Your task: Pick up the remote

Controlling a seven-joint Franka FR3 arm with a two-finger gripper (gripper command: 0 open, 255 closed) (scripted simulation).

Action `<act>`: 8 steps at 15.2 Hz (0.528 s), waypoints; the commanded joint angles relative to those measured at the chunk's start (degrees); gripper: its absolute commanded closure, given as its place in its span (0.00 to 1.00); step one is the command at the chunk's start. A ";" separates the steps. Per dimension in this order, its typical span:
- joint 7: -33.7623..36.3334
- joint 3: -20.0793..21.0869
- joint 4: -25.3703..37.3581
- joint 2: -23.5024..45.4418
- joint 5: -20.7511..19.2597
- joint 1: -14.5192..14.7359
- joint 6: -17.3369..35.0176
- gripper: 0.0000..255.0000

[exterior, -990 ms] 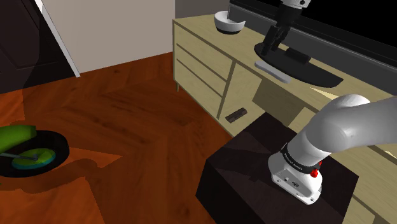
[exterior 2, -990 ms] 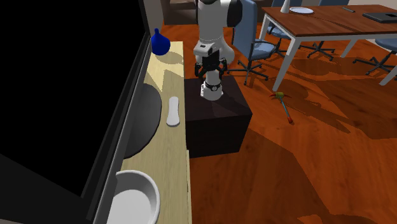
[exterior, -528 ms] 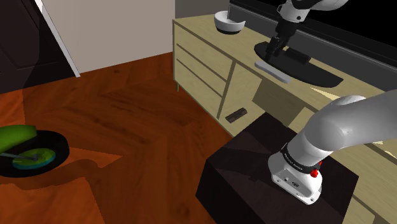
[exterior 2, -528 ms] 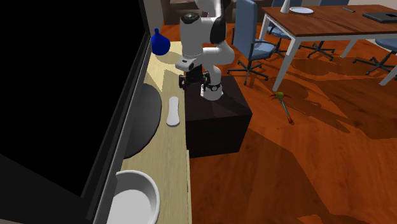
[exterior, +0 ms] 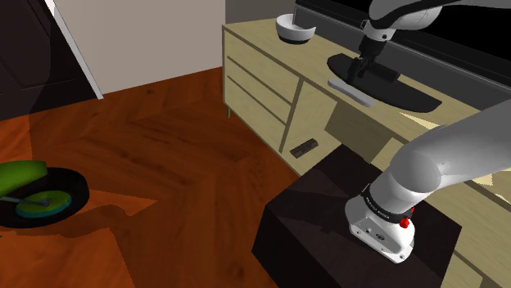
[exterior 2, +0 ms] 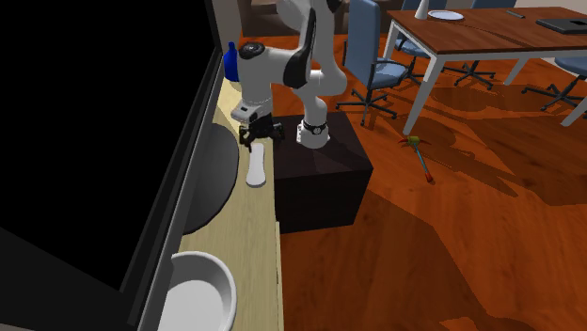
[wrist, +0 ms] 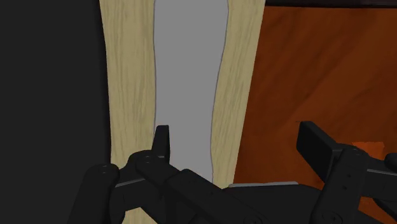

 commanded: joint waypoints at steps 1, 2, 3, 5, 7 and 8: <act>-1.94 -1.96 0.96 3.34 -0.06 -0.33 2.68 0.00; -2.79 -2.77 1.49 4.76 0.08 -0.43 3.67 0.00; -2.87 -2.92 1.01 5.15 0.15 -0.41 4.52 0.00; -3.06 -3.23 0.08 5.98 0.31 -0.36 6.24 0.00; -3.27 -3.55 -0.79 6.88 0.52 -0.28 7.96 0.00; -3.39 -3.72 -1.21 7.35 0.64 -0.23 8.83 0.00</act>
